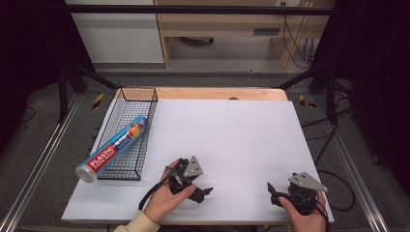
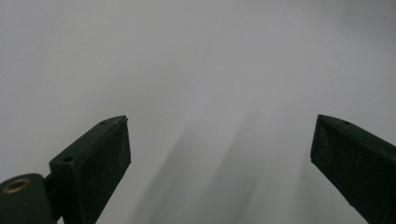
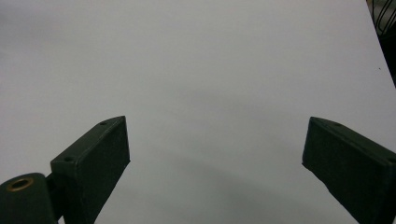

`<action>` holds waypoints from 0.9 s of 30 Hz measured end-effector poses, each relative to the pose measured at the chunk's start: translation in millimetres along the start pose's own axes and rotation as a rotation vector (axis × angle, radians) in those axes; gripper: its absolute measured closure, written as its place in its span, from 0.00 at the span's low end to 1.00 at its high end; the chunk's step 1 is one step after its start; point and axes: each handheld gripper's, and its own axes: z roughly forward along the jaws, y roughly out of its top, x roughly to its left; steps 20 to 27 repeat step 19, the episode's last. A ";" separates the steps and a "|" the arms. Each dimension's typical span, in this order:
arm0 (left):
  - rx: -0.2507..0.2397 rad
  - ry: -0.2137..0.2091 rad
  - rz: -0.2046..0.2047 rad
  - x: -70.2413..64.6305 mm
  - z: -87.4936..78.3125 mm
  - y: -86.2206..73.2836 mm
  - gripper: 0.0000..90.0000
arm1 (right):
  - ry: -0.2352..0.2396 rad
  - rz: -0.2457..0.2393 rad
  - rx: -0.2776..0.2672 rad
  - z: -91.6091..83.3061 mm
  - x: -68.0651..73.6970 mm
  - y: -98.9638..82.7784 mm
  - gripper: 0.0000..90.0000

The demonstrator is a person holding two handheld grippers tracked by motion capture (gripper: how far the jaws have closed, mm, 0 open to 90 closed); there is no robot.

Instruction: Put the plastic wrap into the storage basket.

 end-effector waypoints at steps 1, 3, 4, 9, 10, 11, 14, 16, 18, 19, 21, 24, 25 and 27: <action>0.000 -0.002 -0.003 0.3 0.7 -1.2 0.06 | -0.002 -0.001 -0.002 0.0 -0.1 0.0 0.09; 0.004 -0.010 -0.004 1.0 1.2 -2.3 0.05 | 0.001 0.003 0.002 0.1 -0.2 -0.2 0.08; 0.005 -0.013 -0.010 1.6 2.0 -4.6 0.05 | 0.001 0.004 0.003 0.3 -0.1 -0.2 0.08; 0.035 -0.027 -0.034 3.7 2.3 -8.4 0.05 | 0.001 0.000 0.005 0.6 0.2 -0.2 0.08; 0.034 -0.031 -0.043 3.4 2.6 -9.0 0.06 | 0.002 0.001 0.006 0.6 0.1 -0.2 0.08; 0.039 -0.035 -0.044 3.4 2.6 -9.5 0.06 | 0.003 0.003 0.007 0.7 0.2 -0.3 0.08; 0.047 -0.034 -0.037 3.8 1.7 -10.2 0.06 | -0.001 0.005 0.010 0.5 0.3 -0.5 0.08; 0.041 -0.032 -0.035 4.1 0.9 -10.4 0.05 | 0.001 0.010 0.015 0.7 0.5 -0.8 0.08; 0.026 -0.030 -0.036 3.9 0.2 -10.7 0.05 | 0.004 0.011 0.017 1.3 0.0 -0.9 0.07; 0.026 -0.030 -0.036 3.9 0.2 -10.7 0.05 | 0.002 0.010 0.017 1.9 -0.5 -1.1 0.07; 0.026 -0.030 -0.036 3.9 0.2 -10.7 0.05 | 0.002 0.010 0.017 1.9 -0.5 -1.1 0.07; 0.026 -0.030 -0.036 3.9 0.2 -10.7 0.05 | 0.002 0.010 0.017 1.9 -0.5 -1.1 0.07; 0.026 -0.030 -0.036 3.9 0.2 -10.7 0.05 | 0.002 0.010 0.017 1.9 -0.5 -1.1 0.07; 0.026 -0.030 -0.036 3.9 0.2 -10.7 0.05 | 0.002 0.010 0.017 1.9 -0.5 -1.1 0.07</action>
